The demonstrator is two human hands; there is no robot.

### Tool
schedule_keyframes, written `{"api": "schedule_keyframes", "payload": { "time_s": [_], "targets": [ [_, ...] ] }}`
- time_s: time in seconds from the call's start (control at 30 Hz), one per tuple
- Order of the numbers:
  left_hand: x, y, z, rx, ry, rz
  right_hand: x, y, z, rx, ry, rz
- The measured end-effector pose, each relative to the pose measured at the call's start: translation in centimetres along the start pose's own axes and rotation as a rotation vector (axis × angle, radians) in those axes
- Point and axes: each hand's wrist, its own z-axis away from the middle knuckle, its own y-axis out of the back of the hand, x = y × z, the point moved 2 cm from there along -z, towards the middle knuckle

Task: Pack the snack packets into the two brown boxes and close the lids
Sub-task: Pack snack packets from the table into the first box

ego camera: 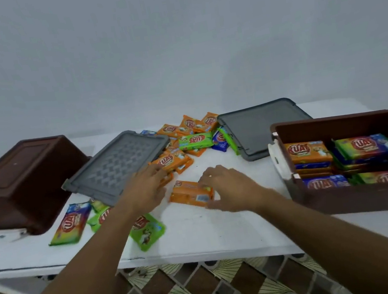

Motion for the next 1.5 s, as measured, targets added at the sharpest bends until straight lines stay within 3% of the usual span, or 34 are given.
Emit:
{"api": "schedule_keyframes", "payload": {
  "time_s": [0.1,0.27,0.4,0.53,0.73,0.93,1.03,1.17,1.23,1.5],
  "targets": [
    [-1.5,-0.7,-0.6,-0.016,0.043,0.013,-1.5,-3.4,-1.7,-0.032,-0.073,-0.095],
    [-2.3,-1.0,-2.7,-0.010,0.065,0.063,-1.5,-2.5,-2.9,-0.033,-0.173,-0.105],
    [-2.8,-1.9,-4.7,-0.110,0.069,0.072,0.4,-1.2,-2.6,-0.028,-0.408,-0.455],
    [-2.7,-2.6,-5.6,-0.132,0.096,0.077,1.0,-0.1,-2.1,-0.055,-0.520,-0.663],
    [-1.6,-1.5,-5.8,-0.075,0.120,0.236,0.3,2.7,-2.1,0.018,-0.543,-0.774],
    [1.4,2.1,-5.7,-0.026,0.033,0.364,1.1,7.5,-0.4,0.145,-0.520,-0.902],
    [3.7,4.1,-6.0,-0.012,-0.003,0.399,3.0,9.7,1.6,0.198,-0.499,-0.839],
    [8.4,7.0,-7.1,0.052,-0.049,0.405,6.7,12.5,6.2,0.211,-0.467,-0.564],
    [11.2,8.3,-7.9,0.056,-0.090,0.370,9.3,13.5,8.7,0.173,-0.476,-0.428],
    [23.6,9.7,-11.1,0.121,-0.314,0.176,19.2,13.6,17.8,-0.049,-0.472,-0.277]
  ]
}}
